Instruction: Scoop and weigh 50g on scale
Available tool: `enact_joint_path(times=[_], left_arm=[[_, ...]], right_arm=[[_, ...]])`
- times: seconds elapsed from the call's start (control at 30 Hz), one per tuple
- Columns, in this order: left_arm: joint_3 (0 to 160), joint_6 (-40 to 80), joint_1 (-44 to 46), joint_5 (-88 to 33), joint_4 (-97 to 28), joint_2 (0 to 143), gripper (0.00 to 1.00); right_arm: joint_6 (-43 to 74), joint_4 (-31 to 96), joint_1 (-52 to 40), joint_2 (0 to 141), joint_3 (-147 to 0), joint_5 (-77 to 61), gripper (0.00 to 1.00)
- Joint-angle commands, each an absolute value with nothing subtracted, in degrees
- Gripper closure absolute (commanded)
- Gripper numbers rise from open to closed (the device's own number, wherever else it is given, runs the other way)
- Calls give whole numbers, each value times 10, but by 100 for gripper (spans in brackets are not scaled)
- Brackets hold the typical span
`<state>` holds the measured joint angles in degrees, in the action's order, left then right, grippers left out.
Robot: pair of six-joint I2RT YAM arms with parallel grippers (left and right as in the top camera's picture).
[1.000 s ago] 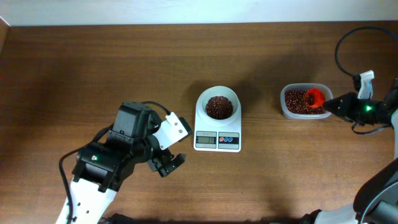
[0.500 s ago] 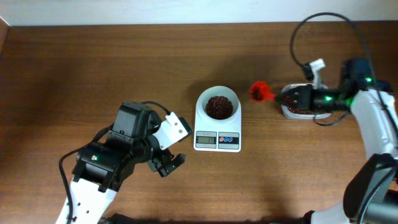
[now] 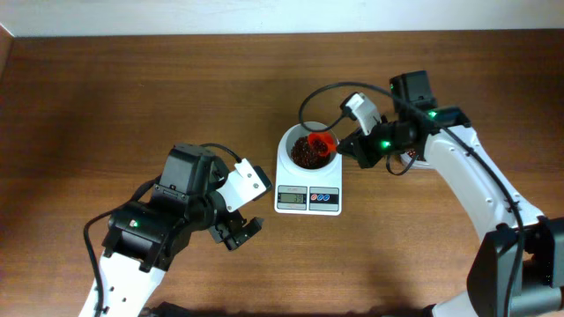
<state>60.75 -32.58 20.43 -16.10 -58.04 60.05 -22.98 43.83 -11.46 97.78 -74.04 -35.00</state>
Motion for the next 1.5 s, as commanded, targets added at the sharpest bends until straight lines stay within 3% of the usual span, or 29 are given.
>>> enact_joint_path(times=[0.0, 0.47, 0.57, 1.2, 1.27, 1.33, 1.47], left_arm=[[617, -335, 200, -168, -580, 599, 1], [617, -335, 200, -168, -580, 599, 1], [617, -335, 200, -168, -580, 599, 1], [617, -335, 200, -168, -580, 599, 1], [617, -335, 200, -168, -580, 599, 1], [617, -335, 200, -168, -580, 599, 1], [617, -335, 200, -168, -580, 599, 1]], right_arm=[[-240, 437, -140, 967, -761, -303, 96], [-243, 430, -191, 944, -788, -202, 96], [-255, 432, -223, 944, -788, -122, 96], [-246, 421, -225, 937, -796, -111, 96], [-208, 414, -247, 937, -799, -140, 96], [-208, 426, -286, 937, -799, -16, 96], [-140, 426, -258, 910, -829, -29, 96]])
